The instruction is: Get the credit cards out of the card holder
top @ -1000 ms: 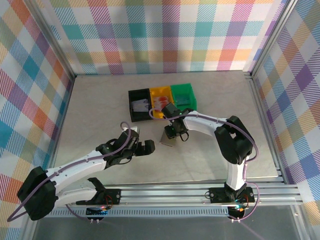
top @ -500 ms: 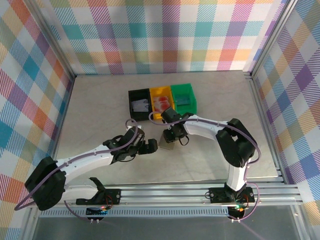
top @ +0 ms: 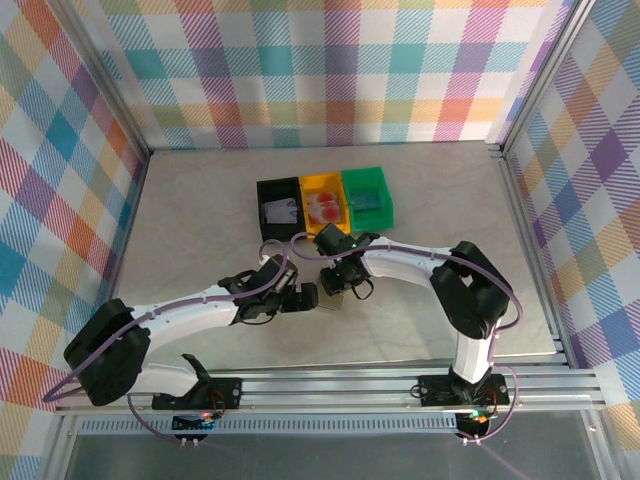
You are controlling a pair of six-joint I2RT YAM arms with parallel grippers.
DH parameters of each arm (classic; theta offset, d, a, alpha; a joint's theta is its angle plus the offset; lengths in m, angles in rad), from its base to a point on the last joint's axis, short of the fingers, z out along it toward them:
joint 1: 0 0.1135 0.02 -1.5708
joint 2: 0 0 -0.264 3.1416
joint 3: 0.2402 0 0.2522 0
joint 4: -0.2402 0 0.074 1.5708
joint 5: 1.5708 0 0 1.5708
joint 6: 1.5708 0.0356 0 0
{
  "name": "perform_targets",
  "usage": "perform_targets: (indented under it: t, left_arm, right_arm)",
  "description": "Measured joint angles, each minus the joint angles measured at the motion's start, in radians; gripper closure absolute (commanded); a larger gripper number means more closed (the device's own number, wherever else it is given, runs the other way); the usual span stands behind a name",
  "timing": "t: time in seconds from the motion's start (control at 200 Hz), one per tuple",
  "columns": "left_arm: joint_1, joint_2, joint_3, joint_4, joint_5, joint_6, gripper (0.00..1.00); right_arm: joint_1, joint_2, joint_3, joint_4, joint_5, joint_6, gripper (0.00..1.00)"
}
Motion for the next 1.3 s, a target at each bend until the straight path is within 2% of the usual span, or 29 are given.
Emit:
perform_targets:
  t: [0.245, 0.435, 0.525, 0.695, 1.3]
  left_arm:
    - [-0.004, 0.025, -0.014, 0.015, 0.008, -0.010, 0.02]
    - [-0.004, 0.056, -0.024, 0.041, 0.006, -0.026, 0.04]
    - [-0.005, 0.062, -0.024, 0.045, 0.000, -0.030, 0.04]
    - [-0.005, 0.080, -0.021, 0.048, -0.011, -0.035, 0.06]
    - [-0.019, 0.149, 0.026, 0.000, -0.051, -0.060, 0.11]
  right_arm:
    - [0.002, -0.007, -0.011, 0.010, -0.010, 0.023, 0.67]
    - [0.012, -0.007, -0.013, 0.012, -0.017, 0.030, 0.74]
    - [0.021, -0.008, -0.013, 0.012, -0.024, 0.033, 0.73]
    - [0.030, -0.008, -0.013, 0.007, -0.043, 0.048, 0.65]
    - [0.030, -0.035, -0.045, 0.001, -0.098, 0.058, 0.64]
